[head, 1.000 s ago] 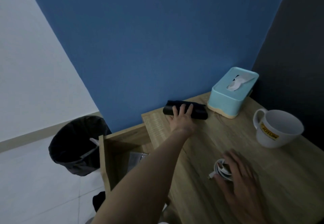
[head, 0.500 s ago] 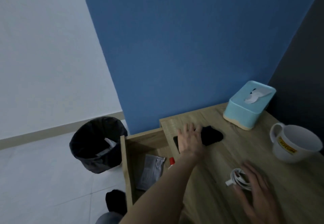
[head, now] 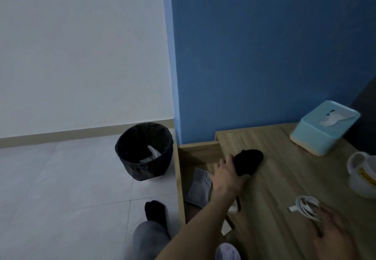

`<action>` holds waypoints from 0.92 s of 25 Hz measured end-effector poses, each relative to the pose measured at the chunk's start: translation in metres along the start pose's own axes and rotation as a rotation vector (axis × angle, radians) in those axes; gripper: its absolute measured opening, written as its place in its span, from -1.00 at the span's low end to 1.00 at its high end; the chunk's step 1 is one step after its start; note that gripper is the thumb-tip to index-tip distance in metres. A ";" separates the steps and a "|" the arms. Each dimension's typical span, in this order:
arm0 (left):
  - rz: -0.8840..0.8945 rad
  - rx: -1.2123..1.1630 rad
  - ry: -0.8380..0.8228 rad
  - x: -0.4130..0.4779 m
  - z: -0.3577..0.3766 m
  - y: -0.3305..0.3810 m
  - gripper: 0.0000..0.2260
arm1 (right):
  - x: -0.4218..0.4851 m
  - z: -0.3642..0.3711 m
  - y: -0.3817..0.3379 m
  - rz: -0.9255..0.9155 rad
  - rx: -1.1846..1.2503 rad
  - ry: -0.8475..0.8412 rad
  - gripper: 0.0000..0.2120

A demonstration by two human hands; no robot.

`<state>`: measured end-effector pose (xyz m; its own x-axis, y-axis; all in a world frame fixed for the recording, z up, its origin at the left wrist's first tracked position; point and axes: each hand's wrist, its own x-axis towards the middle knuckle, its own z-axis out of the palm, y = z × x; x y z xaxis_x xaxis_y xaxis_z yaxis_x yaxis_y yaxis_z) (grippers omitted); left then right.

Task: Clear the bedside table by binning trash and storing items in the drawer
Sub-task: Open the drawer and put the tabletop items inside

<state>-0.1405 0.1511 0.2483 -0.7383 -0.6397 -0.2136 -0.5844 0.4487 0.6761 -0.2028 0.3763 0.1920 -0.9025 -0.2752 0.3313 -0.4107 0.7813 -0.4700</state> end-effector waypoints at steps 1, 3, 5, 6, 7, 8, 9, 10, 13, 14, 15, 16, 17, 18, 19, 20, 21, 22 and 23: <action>-0.069 -0.094 0.035 -0.003 -0.003 -0.007 -0.51 | 0.003 0.002 -0.001 -0.012 0.048 -0.006 -0.44; -0.196 -0.252 0.093 -0.010 -0.008 -0.022 -0.52 | 0.007 0.008 -0.010 -0.057 0.175 -0.033 -0.46; -0.309 -0.375 0.101 -0.014 -0.013 -0.040 -0.49 | 0.004 0.023 -0.029 -0.073 0.243 -0.104 -0.64; -0.357 -0.419 0.089 -0.017 -0.016 -0.050 -0.46 | 0.000 0.033 -0.040 -0.085 0.260 -0.127 -0.77; -0.400 -0.450 0.060 -0.019 -0.018 -0.058 -0.44 | -0.004 0.041 -0.053 -0.102 0.282 -0.138 -0.86; -0.449 -0.472 0.022 -0.021 -0.020 -0.065 -0.42 | -0.010 0.048 -0.068 -0.117 0.308 -0.145 -0.89; -0.513 -0.501 -0.021 -0.022 -0.021 -0.073 -0.41 | -0.018 0.055 -0.083 -0.135 0.332 -0.160 -0.87; -0.572 -0.534 -0.065 -0.023 -0.020 -0.077 -0.40 | -0.026 0.058 -0.097 -0.154 0.363 -0.180 -0.86; -0.683 -0.646 -0.161 -0.022 -0.010 -0.090 -0.34 | -0.056 0.068 -0.127 -0.200 0.425 -0.178 -0.83; -0.704 -0.674 -0.190 -0.023 -0.005 -0.095 -0.31 | -0.066 0.075 -0.131 -0.197 0.418 -0.186 -0.71; -0.728 -0.682 -0.218 -0.024 0.001 -0.099 -0.30 | -0.075 0.083 -0.132 -0.187 0.405 -0.186 -0.63; -0.747 -0.675 -0.229 -0.026 0.007 -0.103 -0.31 | -0.080 0.090 -0.132 -0.154 0.374 -0.180 -0.60; -0.757 -0.658 -0.231 -0.028 0.011 -0.106 -0.33 | -0.083 0.097 -0.131 -0.108 0.338 -0.172 -0.61; -0.752 -0.655 -0.208 -0.029 0.015 -0.108 -0.35 | -0.084 0.103 -0.129 -0.047 0.302 -0.167 -0.67; -0.735 -0.665 -0.184 -0.029 0.018 -0.108 -0.36 | -0.083 0.109 -0.124 0.004 0.269 -0.163 -0.76; -0.716 -0.665 -0.159 -0.028 0.022 -0.109 -0.36 | -0.082 0.114 -0.120 0.048 0.237 -0.171 -0.86; -0.705 -0.639 -0.144 -0.026 0.025 -0.108 -0.35 | -0.081 0.118 -0.117 0.093 0.213 -0.187 -0.93; -0.694 -0.606 -0.133 -0.026 0.027 -0.107 -0.34 | -0.079 0.121 -0.112 0.128 0.196 -0.208 -0.92; -0.689 -0.574 -0.131 -0.027 0.030 -0.105 -0.32 | -0.078 0.125 -0.106 0.153 0.179 -0.239 -0.89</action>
<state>-0.0694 0.1402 0.1616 -0.3398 -0.5593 -0.7561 -0.6795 -0.4099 0.6085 -0.1051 0.2451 0.1138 -0.9517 -0.3021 0.0541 -0.2648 0.7191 -0.6425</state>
